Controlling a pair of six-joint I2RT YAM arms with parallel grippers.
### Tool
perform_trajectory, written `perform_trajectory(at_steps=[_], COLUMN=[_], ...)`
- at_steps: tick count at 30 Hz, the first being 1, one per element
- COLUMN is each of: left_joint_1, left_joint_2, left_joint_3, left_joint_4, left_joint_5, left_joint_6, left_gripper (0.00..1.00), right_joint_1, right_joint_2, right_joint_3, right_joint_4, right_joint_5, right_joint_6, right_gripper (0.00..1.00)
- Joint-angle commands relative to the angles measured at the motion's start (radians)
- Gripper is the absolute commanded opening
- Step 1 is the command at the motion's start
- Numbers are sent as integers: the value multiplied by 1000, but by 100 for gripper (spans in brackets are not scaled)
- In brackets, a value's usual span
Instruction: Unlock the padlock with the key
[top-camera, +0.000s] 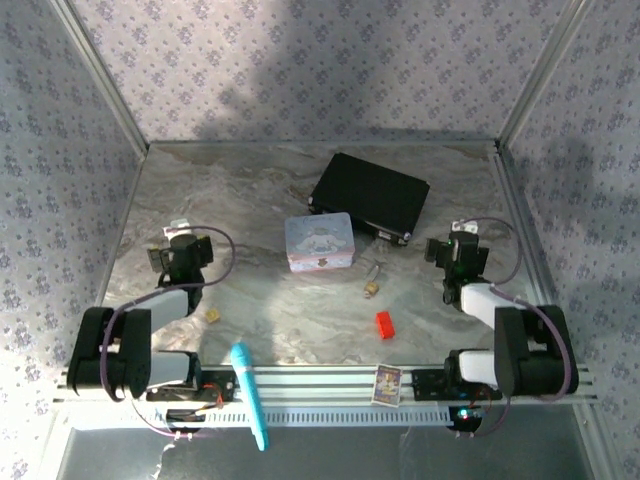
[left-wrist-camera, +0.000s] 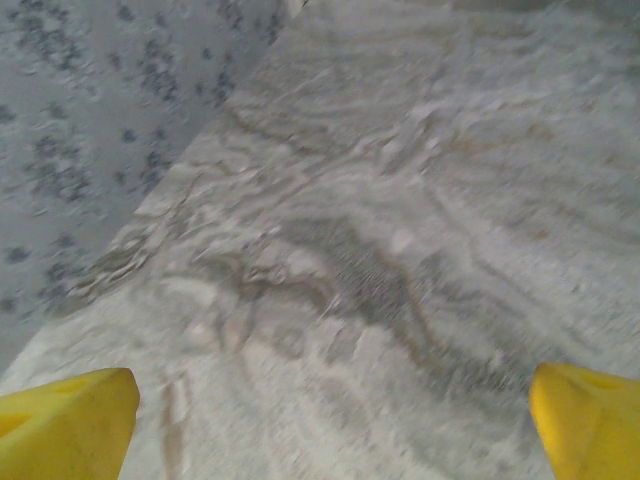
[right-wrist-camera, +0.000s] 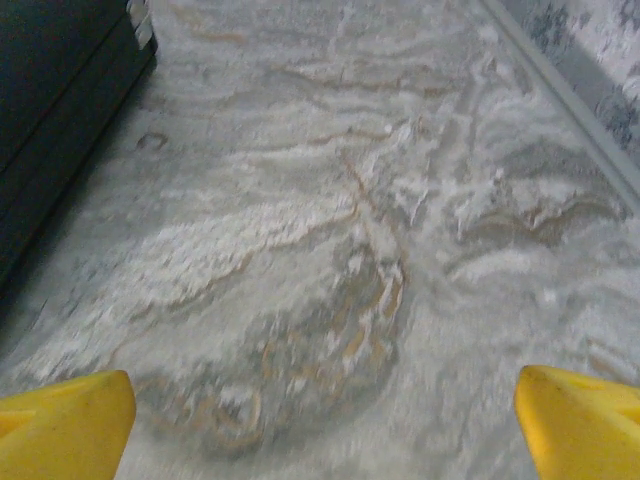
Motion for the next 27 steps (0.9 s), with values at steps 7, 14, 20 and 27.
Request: perform_trajectory(at_steps=[7, 14, 20, 27], left_joint_1=[44, 55, 55, 55], left_joint_2=[251, 232, 233, 234], left_joint_3=[62, 77, 75, 76], left_joint_4=[309, 240, 250, 249], left_joint_5=[268, 291, 292, 292], left_joint_6=[34, 25, 24, 25], left_gripper=[100, 100, 100, 100], right_joint_1=[-38, -34, -36, -41], right_joint_2=[198, 202, 200, 203], right_joint_3=[37, 34, 33, 39], right_joint_4=[298, 315, 313, 303], right_joint_5=[-196, -184, -189, -202], right_joint_6=[-96, -99, -98, -96], right_gripper=[99, 99, 99, 99])
